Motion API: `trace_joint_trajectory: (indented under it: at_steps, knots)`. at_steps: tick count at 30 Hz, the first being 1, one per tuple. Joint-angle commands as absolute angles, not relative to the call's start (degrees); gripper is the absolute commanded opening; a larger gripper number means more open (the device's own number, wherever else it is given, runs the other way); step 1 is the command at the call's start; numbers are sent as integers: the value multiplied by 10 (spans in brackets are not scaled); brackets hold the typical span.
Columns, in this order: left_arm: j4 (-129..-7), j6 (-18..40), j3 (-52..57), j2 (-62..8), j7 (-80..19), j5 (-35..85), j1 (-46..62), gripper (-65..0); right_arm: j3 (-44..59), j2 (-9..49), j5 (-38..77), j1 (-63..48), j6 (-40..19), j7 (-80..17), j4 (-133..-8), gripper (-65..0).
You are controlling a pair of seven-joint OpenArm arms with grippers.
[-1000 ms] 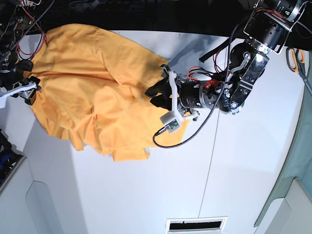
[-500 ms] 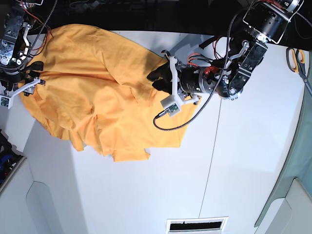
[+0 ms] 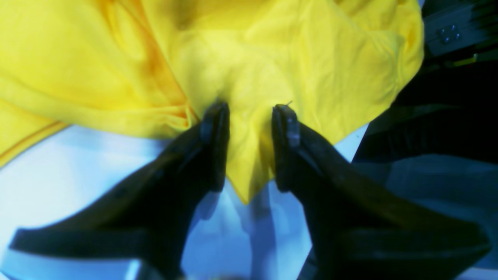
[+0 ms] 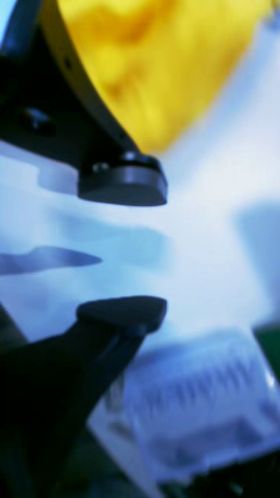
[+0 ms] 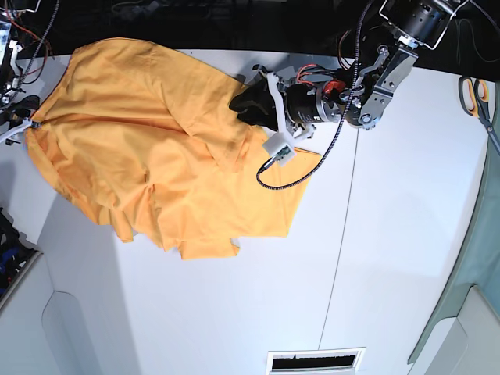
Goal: Layout the t-shirt on the table in an organized manner, then fold the t-shirt properly
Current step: 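Move the right gripper to the shirt and grasp a fold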
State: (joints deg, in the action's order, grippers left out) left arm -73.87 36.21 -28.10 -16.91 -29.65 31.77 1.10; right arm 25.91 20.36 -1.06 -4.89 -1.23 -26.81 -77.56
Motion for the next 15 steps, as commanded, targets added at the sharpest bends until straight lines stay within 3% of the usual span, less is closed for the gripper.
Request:
trace_joint_trajectory:
  at_steps: [1,7,15]
  knots:
    - [-740,355,-276,-177,-315,300,9,-418,262,216,-3,-38,-6,-263,-785,-290]
    - [-794,398,-212,-177,-349,354,12,-418,266,216,55,-23,-5,-309,-832,-290]
    - [-874,400,-122,-200,-387,405,10,-418,266,152,142,-24,-81,-377,-940,-290]
